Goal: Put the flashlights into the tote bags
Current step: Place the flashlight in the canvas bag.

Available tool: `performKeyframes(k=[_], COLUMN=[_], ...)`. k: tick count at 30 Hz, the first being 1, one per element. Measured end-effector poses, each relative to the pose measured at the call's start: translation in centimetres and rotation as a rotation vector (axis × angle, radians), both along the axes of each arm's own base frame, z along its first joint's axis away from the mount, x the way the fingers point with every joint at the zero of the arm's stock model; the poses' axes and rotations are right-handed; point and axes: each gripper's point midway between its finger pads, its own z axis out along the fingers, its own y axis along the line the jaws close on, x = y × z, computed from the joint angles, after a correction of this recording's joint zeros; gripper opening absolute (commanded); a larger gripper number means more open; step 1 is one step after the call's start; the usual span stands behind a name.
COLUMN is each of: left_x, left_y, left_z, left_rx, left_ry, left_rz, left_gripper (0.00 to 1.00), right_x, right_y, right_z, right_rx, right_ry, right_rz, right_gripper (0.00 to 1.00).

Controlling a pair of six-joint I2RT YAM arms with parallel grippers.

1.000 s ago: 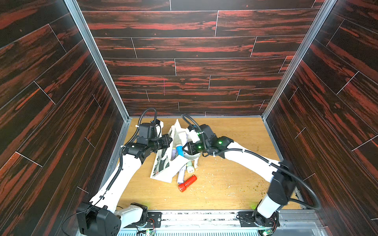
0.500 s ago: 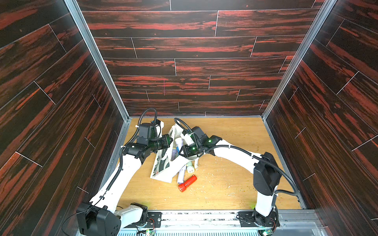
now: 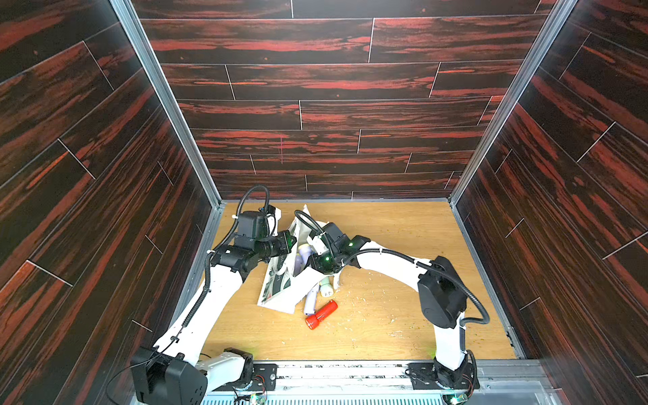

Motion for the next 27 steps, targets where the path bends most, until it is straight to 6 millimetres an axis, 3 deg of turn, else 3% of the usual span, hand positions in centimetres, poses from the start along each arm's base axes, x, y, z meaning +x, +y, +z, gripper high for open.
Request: performKeyframes(k=[22, 24, 27], left_x=[-0.1, 0.0, 0.0], left_y=[0.1, 0.1, 0.1], left_z=[-0.1, -0.2, -0.2], left_rx=[0.004, 0.006, 0.006], left_ry=[0.006, 0.005, 0.005], left_rz=[0.003, 0.005, 0.006], left_gripper=[0.0, 0.0, 0.0], right_x=[0.8, 0.9, 0.9], right_y=[1.3, 1.4, 1.5], right_z=[-1.6, -1.7, -1.8], right_rx=[0.004, 0.004, 0.0], right_ry=[0.045, 0.049, 0.053], right_rz=[-0.03, -0.028, -0.028], right_gripper=[0.0, 0.03, 0.17])
